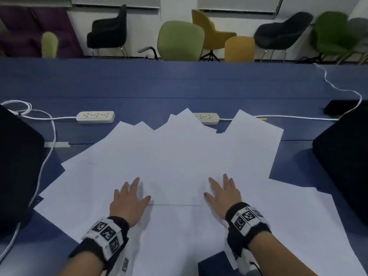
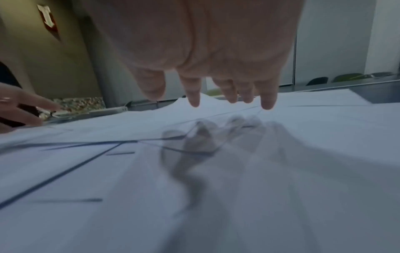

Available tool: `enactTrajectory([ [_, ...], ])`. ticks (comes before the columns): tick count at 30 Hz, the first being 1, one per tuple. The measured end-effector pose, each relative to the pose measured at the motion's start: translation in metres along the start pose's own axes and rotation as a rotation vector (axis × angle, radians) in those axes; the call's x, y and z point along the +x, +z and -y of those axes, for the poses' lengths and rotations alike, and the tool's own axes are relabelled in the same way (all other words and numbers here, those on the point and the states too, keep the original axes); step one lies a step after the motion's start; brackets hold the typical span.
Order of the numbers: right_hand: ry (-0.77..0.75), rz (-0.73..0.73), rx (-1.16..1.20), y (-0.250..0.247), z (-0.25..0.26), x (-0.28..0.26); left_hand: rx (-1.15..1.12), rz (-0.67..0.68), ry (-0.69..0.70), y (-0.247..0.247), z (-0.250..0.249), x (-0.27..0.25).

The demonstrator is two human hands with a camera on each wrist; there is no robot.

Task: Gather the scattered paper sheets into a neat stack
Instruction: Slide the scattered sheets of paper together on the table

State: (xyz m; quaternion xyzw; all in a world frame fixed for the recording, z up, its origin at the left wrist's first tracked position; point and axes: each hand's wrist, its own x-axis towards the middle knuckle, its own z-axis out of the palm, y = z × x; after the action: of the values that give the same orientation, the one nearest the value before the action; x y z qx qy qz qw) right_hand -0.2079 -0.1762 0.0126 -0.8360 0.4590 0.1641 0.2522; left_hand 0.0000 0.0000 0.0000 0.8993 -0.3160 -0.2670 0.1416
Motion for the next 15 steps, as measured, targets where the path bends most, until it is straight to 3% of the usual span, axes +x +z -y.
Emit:
enactTrajectory([
  [3, -0.041, 0.066, -0.114, 0.013, 0.007, 0.008, 0.155, 0.131, -0.161, 0.007, -0.013, 0.007],
  [10, -0.254, 0.100, -0.260, 0.031, 0.006, -0.010, 0.278, 0.184, 0.001, 0.028, -0.020, 0.004],
  [12, -0.236, 0.061, -0.280, 0.028, 0.007, -0.004, 0.221, 0.134, 0.017, 0.031, -0.015, 0.005],
  [15, -0.228, -0.053, -0.160, 0.009, 0.009, 0.015, -0.056, -0.124, 0.004, 0.020, -0.008, 0.013],
])
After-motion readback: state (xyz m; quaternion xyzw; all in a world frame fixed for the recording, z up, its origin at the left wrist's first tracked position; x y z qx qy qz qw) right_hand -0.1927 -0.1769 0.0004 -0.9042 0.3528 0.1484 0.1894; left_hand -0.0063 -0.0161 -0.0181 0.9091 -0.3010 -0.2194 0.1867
